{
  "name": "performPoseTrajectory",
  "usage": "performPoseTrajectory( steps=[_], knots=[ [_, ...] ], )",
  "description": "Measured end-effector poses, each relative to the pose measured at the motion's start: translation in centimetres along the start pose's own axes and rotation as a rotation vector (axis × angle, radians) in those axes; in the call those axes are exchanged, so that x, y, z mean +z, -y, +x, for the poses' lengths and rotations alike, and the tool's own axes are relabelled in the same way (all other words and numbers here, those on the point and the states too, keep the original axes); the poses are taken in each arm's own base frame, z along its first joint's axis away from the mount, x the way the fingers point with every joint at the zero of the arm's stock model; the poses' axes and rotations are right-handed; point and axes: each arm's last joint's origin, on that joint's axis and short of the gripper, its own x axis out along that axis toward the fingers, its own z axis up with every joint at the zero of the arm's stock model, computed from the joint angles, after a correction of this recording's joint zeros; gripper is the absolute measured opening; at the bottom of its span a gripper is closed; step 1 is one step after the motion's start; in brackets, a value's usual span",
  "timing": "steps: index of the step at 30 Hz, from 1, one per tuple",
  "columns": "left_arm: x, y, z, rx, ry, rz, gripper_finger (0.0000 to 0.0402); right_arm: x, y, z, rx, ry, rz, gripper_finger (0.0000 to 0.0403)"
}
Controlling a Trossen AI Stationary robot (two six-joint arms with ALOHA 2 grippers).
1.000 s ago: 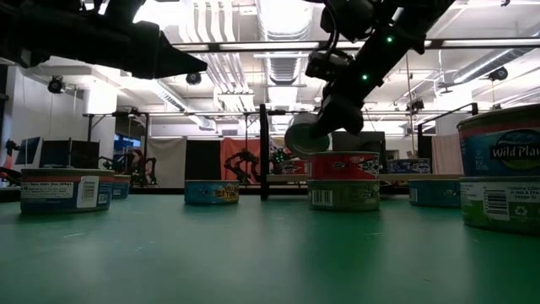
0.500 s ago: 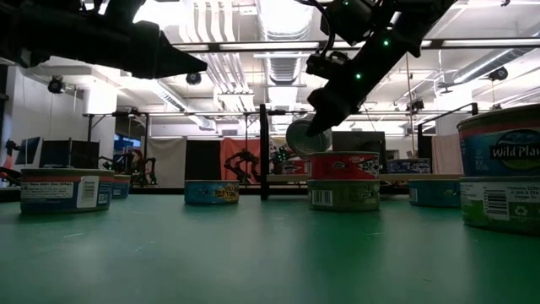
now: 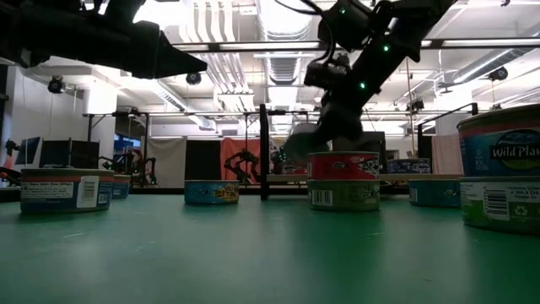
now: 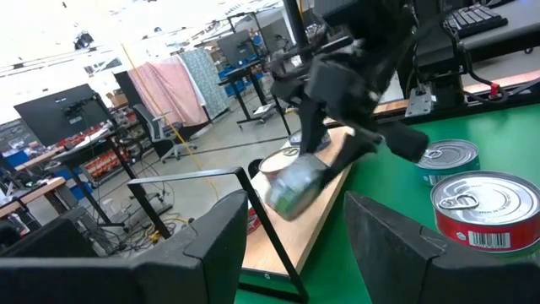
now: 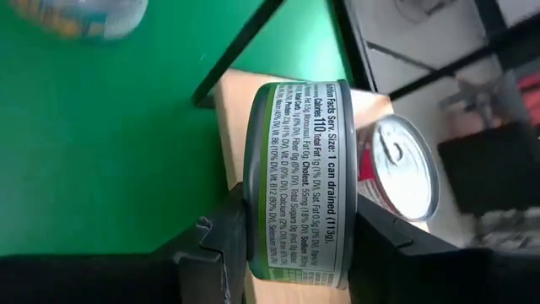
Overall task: Stack canned seafood by type on shelf
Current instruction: Put the green tuna can on the shelf
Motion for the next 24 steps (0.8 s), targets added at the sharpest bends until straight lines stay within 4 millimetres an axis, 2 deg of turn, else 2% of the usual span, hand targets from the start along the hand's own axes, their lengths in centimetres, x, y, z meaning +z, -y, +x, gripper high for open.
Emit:
performPoseTrajectory(
  steps=[4,13,18,24],
  knots=[
    [0.0,0.0,0.0,-0.001,-0.004,0.004,0.0182,-0.4,-1.0,1.4,-0.063,-0.056,-0.111,0.0131],
    [-0.2,0.1,0.0,-0.006,-0.015,0.013,0.0182,-0.1,-1.8,3.2,-0.125,-0.112,-0.175,0.0131],
    [-0.3,0.1,0.0,-0.007,-0.020,0.016,0.0182,0.4,-1.6,3.1,-0.118,-0.104,-0.182,0.0135],
    [-0.3,0.1,0.0,-0.009,-0.023,0.020,0.0182,0.7,-1.3,2.5,-0.098,-0.088,-0.149,0.0184]
  ],
)
